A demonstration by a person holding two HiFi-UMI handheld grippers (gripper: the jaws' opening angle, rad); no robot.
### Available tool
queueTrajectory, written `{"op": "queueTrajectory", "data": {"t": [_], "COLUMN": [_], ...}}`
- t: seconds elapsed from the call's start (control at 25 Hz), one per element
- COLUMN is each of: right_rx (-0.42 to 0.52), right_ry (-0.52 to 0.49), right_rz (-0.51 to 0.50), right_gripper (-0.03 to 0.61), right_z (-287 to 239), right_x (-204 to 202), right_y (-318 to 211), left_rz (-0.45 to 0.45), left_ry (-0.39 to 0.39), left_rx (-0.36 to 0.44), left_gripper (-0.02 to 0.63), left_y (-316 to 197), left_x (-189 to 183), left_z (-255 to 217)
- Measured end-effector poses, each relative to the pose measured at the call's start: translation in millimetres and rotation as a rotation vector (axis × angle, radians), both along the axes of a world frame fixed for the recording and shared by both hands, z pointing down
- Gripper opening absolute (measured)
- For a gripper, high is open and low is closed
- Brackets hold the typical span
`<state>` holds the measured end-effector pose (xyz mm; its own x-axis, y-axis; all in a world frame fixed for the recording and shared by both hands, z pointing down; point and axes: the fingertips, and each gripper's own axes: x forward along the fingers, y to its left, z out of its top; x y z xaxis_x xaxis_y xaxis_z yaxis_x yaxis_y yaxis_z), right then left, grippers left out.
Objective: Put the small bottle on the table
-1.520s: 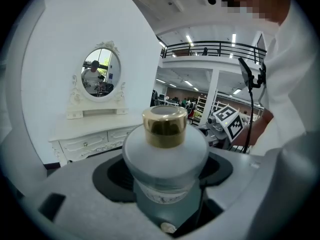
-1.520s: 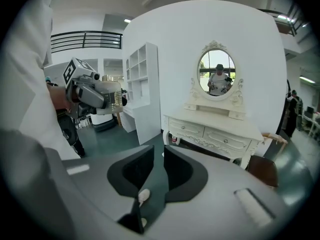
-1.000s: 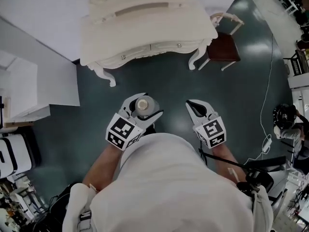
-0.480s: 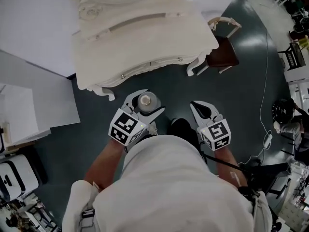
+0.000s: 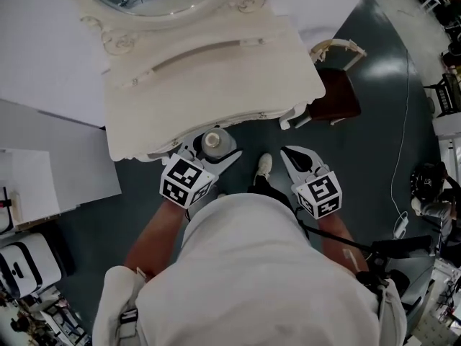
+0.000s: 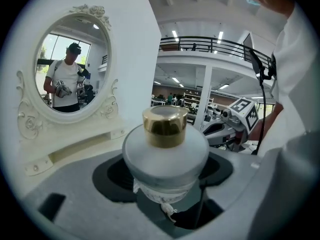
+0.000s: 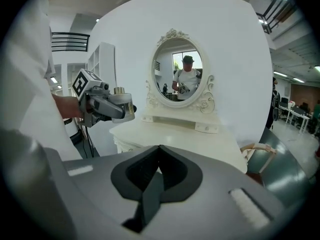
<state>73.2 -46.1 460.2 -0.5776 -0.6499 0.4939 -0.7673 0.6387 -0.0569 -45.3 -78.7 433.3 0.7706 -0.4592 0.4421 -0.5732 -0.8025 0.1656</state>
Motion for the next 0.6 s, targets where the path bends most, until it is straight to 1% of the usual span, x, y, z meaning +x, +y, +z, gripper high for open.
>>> {"op": "queueTrajectory", "data": {"t": [0.12,0.2,0.4,0.6], "right_rx": [0.014,0.015,-0.012,-0.044], "right_ry": [0.006,0.007,0.016,0.028], "right_rz": [-0.020,-0.025,-0.035,0.004], "right_gripper": [0.000,0.000,0.000,0.000], "right_z": [-0.1,-3.1,6.7,17.7], "right_x": [34.9,59.4,119.2,167.0], "right_y": [-71.9,-104.3,-147.6,-177.3], "left_rz": [-0.032,-0.048,-0.081,-0.105], "left_ry": [-0.004,-0.011,-0.027,-0.056], "left_rx": [-0.004,0.002,0.006,0.009], "left_gripper": [0.338,0.337,0.338,0.337], "left_y": [-73.1,-112.4,-189.6,-256.7], "left_x": [30.4,51.7,99.1,131.2], "left_z": [5.9,5.8,13.0,23.4]}}
